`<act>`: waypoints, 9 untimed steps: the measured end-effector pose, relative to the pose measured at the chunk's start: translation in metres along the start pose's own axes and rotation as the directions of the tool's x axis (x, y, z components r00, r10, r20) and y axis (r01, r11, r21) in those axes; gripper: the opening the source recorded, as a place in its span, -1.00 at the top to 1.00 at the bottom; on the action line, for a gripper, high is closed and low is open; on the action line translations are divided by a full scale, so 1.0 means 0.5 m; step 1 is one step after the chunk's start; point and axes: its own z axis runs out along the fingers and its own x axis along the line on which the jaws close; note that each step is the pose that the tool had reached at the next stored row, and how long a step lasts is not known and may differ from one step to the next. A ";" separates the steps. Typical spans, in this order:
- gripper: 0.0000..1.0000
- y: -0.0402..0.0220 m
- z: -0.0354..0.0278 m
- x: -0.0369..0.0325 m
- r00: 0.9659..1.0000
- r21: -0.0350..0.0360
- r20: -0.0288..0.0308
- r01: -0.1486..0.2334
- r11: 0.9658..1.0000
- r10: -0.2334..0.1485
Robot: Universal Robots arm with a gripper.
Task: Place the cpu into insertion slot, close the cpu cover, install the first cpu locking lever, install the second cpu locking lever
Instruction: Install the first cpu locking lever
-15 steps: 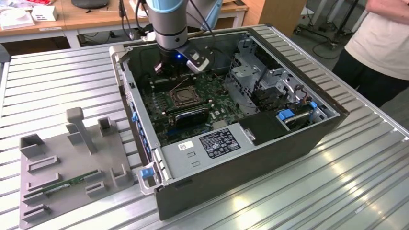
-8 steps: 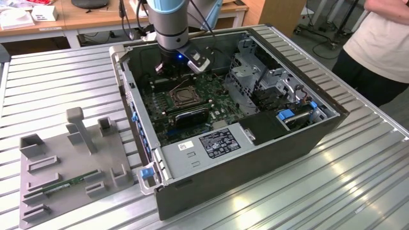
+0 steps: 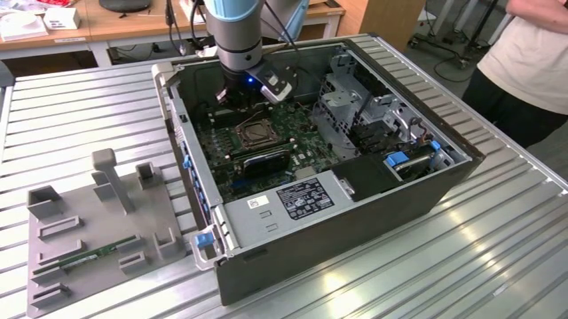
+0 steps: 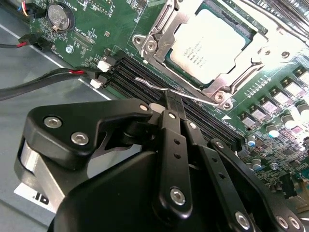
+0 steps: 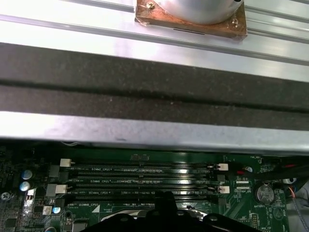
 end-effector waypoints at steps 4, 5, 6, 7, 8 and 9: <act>0.79 0.000 0.000 0.000 1.000 0.000 0.000 0.000 1.000 0.000; 0.79 0.000 0.001 0.000 1.000 0.000 0.000 0.000 1.000 0.000; 0.79 0.000 0.002 0.000 1.000 0.000 0.000 0.000 1.000 0.000; 0.79 0.000 0.002 0.000 1.000 0.000 0.000 0.000 1.000 0.000; 0.79 -0.001 0.003 -0.001 1.000 0.000 0.000 0.000 1.000 0.000; 0.79 -0.001 0.004 -0.001 1.000 0.000 0.000 0.000 1.000 0.000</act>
